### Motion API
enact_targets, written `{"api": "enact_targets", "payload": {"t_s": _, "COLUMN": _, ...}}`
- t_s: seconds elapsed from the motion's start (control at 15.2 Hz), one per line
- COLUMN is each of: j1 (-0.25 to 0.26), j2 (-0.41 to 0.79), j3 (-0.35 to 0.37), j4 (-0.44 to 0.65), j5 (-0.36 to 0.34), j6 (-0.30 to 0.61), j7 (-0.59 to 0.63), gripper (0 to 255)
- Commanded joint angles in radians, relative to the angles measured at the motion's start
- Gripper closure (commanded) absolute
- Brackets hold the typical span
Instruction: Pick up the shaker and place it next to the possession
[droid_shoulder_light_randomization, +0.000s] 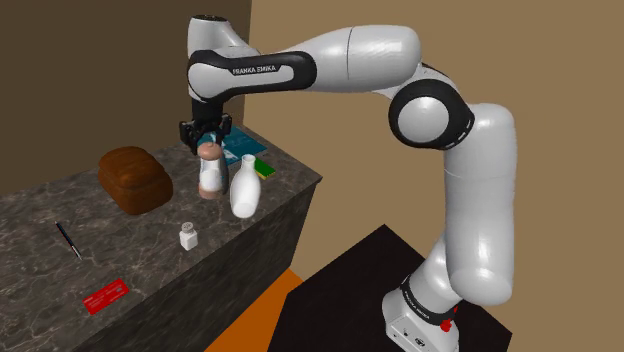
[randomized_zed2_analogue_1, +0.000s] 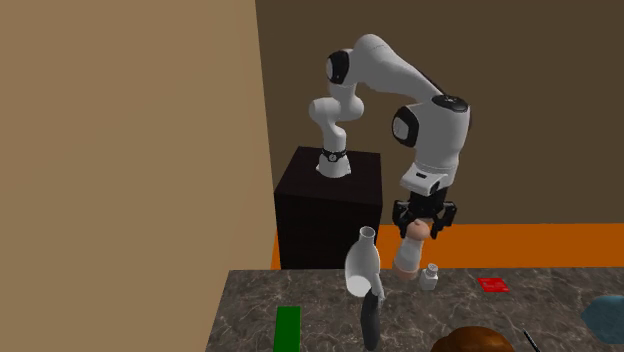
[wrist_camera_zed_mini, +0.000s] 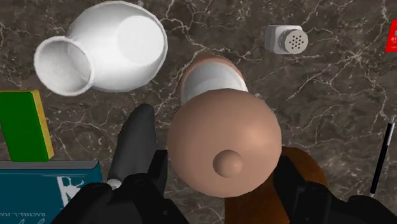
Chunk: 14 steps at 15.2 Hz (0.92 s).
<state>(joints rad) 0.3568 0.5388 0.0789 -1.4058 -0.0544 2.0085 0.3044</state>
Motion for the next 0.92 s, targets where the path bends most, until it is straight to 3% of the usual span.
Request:
{"api": "enact_targets", "payload": {"t_s": 0.0, "j1": 0.031, "j2": 0.044, "j3": 0.005, "j4": 0.052, "j5": -0.009, "j6": -0.008, "j7": 0.038, "gripper": 255}}
{"api": "enact_targets", "payload": {"t_s": 0.59, "j1": 0.173, "j2": 0.293, "j3": 0.016, "j4": 0.37, "j5": -0.042, "j6": -0.081, "j7": 0.179, "gripper": 255}}
{"api": "enact_targets", "payload": {"t_s": 0.79, "j1": 0.225, "j2": 0.429, "j3": 0.015, "j4": 0.576, "j5": -0.05, "j6": -0.152, "j7": 0.216, "gripper": 255}}
{"api": "enact_targets", "payload": {"t_s": 0.86, "j1": 0.254, "j2": 0.538, "j3": 0.013, "j4": 0.758, "j5": -0.053, "j6": -0.223, "j7": 0.228, "gripper": 255}}
